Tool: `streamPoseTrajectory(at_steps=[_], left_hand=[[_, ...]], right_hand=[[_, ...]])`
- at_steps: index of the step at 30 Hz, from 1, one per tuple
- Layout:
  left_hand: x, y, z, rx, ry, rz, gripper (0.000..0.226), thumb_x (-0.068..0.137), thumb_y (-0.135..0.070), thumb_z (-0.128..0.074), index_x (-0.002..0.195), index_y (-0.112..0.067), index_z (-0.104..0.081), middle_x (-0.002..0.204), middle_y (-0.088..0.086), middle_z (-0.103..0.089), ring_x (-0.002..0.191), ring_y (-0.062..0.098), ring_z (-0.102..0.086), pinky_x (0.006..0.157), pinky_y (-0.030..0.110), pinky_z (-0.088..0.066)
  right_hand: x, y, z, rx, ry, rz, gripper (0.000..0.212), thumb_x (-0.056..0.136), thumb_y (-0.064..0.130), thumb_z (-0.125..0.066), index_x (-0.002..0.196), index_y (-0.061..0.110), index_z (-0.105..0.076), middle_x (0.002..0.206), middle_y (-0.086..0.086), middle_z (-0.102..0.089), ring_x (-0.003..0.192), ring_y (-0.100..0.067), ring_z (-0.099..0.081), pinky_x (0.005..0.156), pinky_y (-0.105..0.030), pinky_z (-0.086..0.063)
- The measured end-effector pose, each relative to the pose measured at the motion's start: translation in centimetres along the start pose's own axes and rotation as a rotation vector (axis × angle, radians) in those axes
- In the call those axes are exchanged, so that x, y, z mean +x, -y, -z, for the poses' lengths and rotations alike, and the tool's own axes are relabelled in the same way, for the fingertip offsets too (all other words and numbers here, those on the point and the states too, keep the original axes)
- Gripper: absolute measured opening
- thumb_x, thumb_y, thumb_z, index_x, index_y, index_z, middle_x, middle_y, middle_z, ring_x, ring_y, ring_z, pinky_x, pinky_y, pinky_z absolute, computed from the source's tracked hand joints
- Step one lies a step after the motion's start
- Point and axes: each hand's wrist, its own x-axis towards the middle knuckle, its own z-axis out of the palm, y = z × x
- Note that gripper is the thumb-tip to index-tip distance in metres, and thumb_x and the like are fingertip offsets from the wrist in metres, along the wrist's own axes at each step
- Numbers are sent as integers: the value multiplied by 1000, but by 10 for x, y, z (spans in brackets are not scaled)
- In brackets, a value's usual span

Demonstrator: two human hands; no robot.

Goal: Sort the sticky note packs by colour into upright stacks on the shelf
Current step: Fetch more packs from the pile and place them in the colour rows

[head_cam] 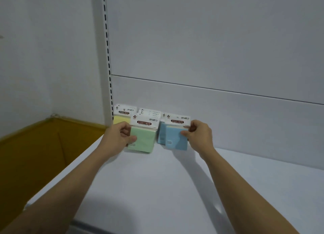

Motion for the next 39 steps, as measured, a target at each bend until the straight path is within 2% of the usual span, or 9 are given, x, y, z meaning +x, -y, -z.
streamPoseTrajectory(at_steps=[5, 9, 12, 16, 17, 20, 23, 35, 39], left_hand=[[15, 18, -1, 17, 24, -5, 24, 67, -1, -82, 80, -16, -67, 72, 2, -64, 65, 18, -59, 65, 38, -59], [13, 34, -14, 65, -117, -95, 26, 72, -8, -80, 90, -19, -66, 86, 0, -66, 77, 15, -62, 74, 32, -55], [10, 42, -20, 105, -167, -144, 27, 76, -13, -77, 98, -17, -63, 87, -1, -66, 80, 14, -63, 76, 28, -53], [11, 47, -22, 87, -174, -110, 36, 77, -20, -77, 107, -19, -57, 88, -4, -65, 81, 12, -63, 74, 26, -51], [12, 47, -22, 78, -171, -100, 39, 77, -21, -77, 110, -19, -56, 88, -4, -64, 81, 11, -63, 73, 25, -50], [12, 46, -21, 59, -161, -96, 41, 75, -20, -77, 112, -18, -57, 90, -4, -65, 82, 9, -63, 73, 20, -50], [12, 47, -22, 82, -113, -113, 46, 72, -20, -79, 112, -20, -56, 98, -6, -62, 86, 4, -60, 70, 12, -46], [10, 47, -22, 169, -96, -121, 53, 75, -23, -77, 119, -19, -49, 108, -2, -58, 93, 11, -57, 80, 26, -49], [5, 38, -19, 177, -155, -155, 58, 77, -23, -74, 125, -19, -41, 115, -4, -50, 101, 12, -51, 86, 35, -49]], right_hand=[[4, -4, -31, -32, -98, -19, 13, 78, 12, -71, 84, 5, -62, 86, -7, -65, 80, -25, -57, 69, -30, -43], [4, -10, -51, -43, -156, 7, 20, 80, 14, -71, 98, 11, -62, 102, -7, -58, 88, -22, -58, 77, -28, -43], [-3, -18, -64, -39, -137, -18, 43, 81, 16, -71, 121, 18, -55, 113, -2, -52, 95, -18, -57, 76, -26, -40], [-11, -27, -71, 32, -83, -99, 96, 70, 24, -83, 146, 24, -26, 119, 5, -50, 99, -14, -56, 85, -33, -48], [-12, -29, -70, -3, -71, -109, 94, 69, 25, -83, 145, 22, -29, 119, 5, -51, 98, -13, -56, 84, -32, -47], [-13, -31, -70, -137, -49, -107, 63, 72, 25, -78, 127, 20, -49, 117, 1, -58, 94, -15, -57, 79, -28, -43], [-11, -32, -70, -130, -47, -117, 55, 72, 25, -77, 121, 21, -52, 113, 1, -61, 89, -16, -59, 75, -28, -43], [-11, -31, -69, -171, -24, -122, 56, 74, 27, -76, 123, 20, -50, 114, 1, -61, 91, -16, -58, 74, -28, -41], [-17, -20, -62, -232, 0, -93, 77, 74, 41, -76, 138, 20, -38, 130, -1, -50, 109, -20, -57, 86, -35, -47]])
